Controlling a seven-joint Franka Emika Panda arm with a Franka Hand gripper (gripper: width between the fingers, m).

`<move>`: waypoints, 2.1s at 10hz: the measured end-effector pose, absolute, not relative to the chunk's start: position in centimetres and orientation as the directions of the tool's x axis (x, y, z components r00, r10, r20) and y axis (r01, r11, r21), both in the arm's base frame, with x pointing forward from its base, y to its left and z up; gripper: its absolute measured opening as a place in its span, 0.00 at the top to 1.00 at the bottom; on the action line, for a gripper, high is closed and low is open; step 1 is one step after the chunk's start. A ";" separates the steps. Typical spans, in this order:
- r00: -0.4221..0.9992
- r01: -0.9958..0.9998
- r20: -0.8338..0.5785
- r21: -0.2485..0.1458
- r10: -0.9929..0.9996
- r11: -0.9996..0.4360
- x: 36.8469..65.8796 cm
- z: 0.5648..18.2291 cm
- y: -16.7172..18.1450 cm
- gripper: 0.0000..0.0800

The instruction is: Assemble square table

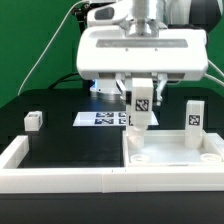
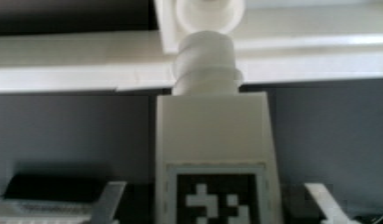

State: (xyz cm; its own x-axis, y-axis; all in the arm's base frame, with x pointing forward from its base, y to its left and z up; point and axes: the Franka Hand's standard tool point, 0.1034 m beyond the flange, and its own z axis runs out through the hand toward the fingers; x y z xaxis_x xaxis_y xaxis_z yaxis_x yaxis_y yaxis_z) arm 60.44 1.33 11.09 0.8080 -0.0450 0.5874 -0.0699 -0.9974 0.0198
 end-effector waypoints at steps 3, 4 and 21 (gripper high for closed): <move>0.818 -0.067 0.572 -0.008 -0.060 -0.998 60.9 10.5 3.2 0.64; 0.819 -0.069 0.570 -0.008 -0.061 -0.998 60.8 10.4 3.1 0.64; 0.817 -0.006 0.576 -0.049 -0.033 -0.999 62.3 8.2 10.8 0.64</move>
Offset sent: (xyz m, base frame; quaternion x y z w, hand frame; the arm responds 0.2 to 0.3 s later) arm 0.0000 0.0000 0.0000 0.0000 0.0000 0.0000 1.0000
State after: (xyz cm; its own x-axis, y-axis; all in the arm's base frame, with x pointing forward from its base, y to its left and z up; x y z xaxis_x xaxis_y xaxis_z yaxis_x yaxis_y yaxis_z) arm 62.33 10.83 8.16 0.8168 -0.0334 0.5760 -0.0062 -0.9988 -0.0491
